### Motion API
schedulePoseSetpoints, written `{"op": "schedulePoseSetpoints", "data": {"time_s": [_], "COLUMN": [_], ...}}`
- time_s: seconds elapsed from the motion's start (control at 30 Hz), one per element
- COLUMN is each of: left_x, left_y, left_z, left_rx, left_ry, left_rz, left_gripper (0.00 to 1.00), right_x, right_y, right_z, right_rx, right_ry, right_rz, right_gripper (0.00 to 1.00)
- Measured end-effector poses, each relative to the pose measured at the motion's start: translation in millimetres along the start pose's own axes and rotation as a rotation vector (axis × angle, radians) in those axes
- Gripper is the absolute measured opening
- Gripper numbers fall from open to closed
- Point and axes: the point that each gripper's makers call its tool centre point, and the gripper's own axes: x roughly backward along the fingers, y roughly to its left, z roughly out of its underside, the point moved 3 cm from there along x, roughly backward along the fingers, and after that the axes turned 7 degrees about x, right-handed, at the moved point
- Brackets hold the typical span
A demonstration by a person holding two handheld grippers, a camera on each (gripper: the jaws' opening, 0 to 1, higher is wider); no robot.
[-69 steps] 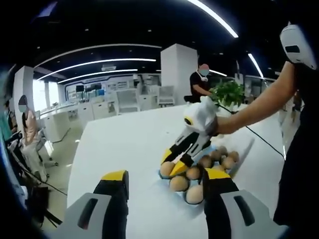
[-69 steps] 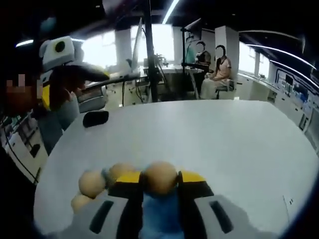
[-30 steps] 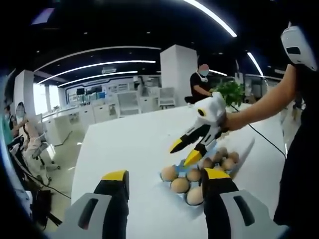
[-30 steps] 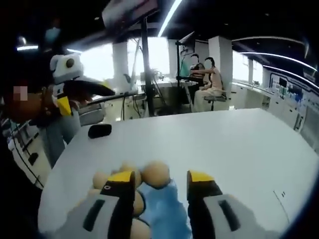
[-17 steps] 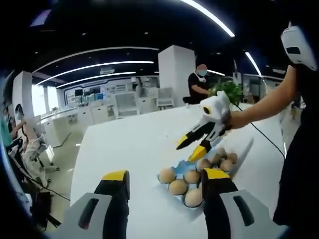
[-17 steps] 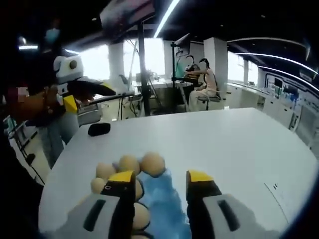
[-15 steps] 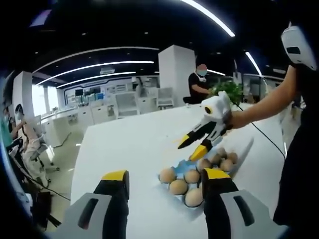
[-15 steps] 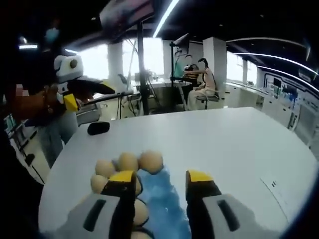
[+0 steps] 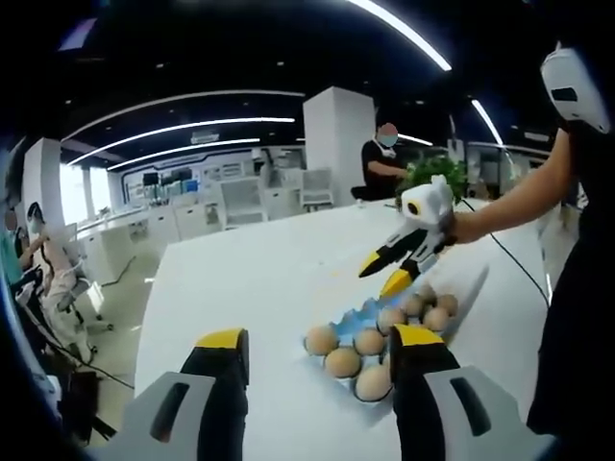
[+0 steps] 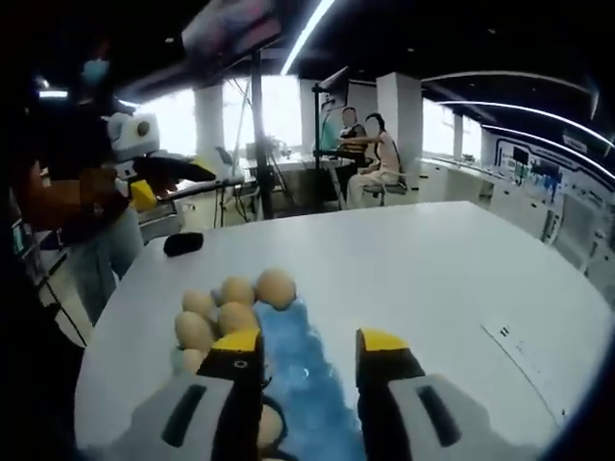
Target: Place the egg into an empty slot of the egg tray after lifting it from the table, then release the egg inside the slot.
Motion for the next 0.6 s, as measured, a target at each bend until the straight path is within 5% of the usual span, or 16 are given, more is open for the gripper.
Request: {"op": "schedulePoseSetpoints", "data": {"time_s": [0.6], "left_x": [-3], "left_y": [-1.0], "left_z": [0.3], "left_rx": [0.000], "left_ry": [0.007], "left_rz": [0.002], "left_gripper": [0.60], "right_x": [62], "right_y": [-23], "right_z": [45.5], "right_rx": [-0.056], "right_ry": [0.059], "right_rz": [0.113], "right_gripper": [0.37]}}
